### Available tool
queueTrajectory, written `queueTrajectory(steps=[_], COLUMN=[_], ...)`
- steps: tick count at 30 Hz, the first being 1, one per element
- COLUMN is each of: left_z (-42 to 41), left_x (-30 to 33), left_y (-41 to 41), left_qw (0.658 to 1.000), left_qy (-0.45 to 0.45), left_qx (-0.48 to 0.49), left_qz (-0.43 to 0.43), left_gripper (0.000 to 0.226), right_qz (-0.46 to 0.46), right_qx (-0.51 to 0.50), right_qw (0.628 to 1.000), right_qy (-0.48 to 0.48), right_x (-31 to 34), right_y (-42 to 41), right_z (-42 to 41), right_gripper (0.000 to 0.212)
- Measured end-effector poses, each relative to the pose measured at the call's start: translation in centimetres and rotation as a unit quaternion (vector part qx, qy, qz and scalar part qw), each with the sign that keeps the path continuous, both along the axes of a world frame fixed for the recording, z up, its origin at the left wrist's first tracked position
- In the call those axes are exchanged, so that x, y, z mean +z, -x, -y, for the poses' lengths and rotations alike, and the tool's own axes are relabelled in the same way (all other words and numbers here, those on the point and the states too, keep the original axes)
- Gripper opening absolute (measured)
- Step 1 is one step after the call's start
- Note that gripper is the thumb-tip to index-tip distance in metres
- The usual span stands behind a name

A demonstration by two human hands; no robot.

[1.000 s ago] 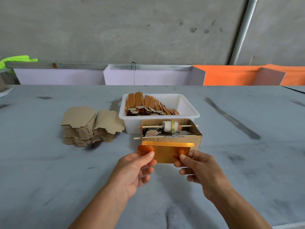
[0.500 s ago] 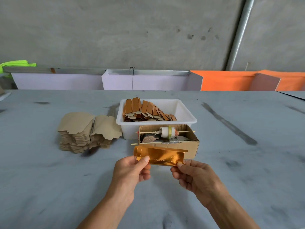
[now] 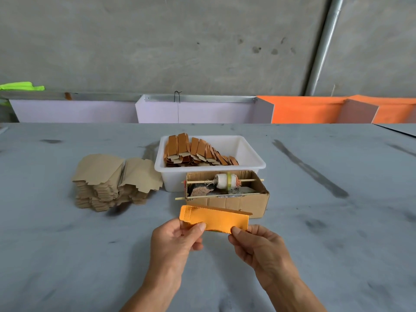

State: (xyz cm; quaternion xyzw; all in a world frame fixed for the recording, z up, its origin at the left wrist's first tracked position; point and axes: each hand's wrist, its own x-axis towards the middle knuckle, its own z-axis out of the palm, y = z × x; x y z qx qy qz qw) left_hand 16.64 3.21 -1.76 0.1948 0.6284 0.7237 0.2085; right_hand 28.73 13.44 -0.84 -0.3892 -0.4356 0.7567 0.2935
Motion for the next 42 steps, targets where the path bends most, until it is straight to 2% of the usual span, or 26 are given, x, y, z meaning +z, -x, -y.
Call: queueTrajectory(steps=[8, 14, 20, 25, 29, 33, 36, 38, 42], left_z=[-0.6, -1.2, -1.7, -2.0, -2.0, -1.6, -1.2, -1.0, -0.7], left_x=[-0.6, -0.9, -1.3, -1.4, -1.3, -1.2, -1.3, -1.4, -1.7], left_y=[-0.3, -0.3, -1.1, -1.7, -2.4, -2.0, -1.5, -1.3, -1.0], left_qw=[0.999, 0.992, 0.990, 0.991, 0.992, 0.990, 0.987, 0.985, 0.979], left_qy=[-0.046, -0.090, -0.072, -0.075, -0.087, -0.099, -0.109, -0.112, -0.123], left_qx=[0.003, 0.044, 0.019, 0.047, 0.047, 0.042, 0.028, 0.015, -0.004], left_qz=[0.023, 0.072, 0.116, 0.099, 0.077, 0.093, 0.118, 0.130, 0.162], left_gripper=[0.015, 0.035, 0.024, 0.022, 0.021, 0.017, 0.007, 0.013, 0.014], right_qz=[-0.013, -0.061, -0.070, -0.082, -0.096, -0.100, -0.113, -0.118, -0.141], right_qx=[-0.047, -0.084, -0.088, -0.075, -0.045, -0.032, -0.018, -0.016, -0.023], right_qw=[0.998, 0.991, 0.990, 0.992, 0.993, 0.994, 0.993, 0.993, 0.990], right_qy=[-0.038, -0.080, -0.085, -0.063, -0.047, -0.026, -0.005, -0.006, 0.013], right_x=[-0.4, -0.4, -1.0, -1.6, -2.0, -2.1, -2.2, -2.3, -2.4], right_y=[0.7, 1.3, 1.6, 1.6, 1.9, 1.5, 1.0, 0.8, 0.6], right_z=[0.1, 0.5, 1.1, 1.4, 2.0, 1.7, 1.4, 1.3, 1.0], right_gripper=[0.021, 0.050, 0.058, 0.059, 0.050, 0.040, 0.018, 0.005, 0.014])
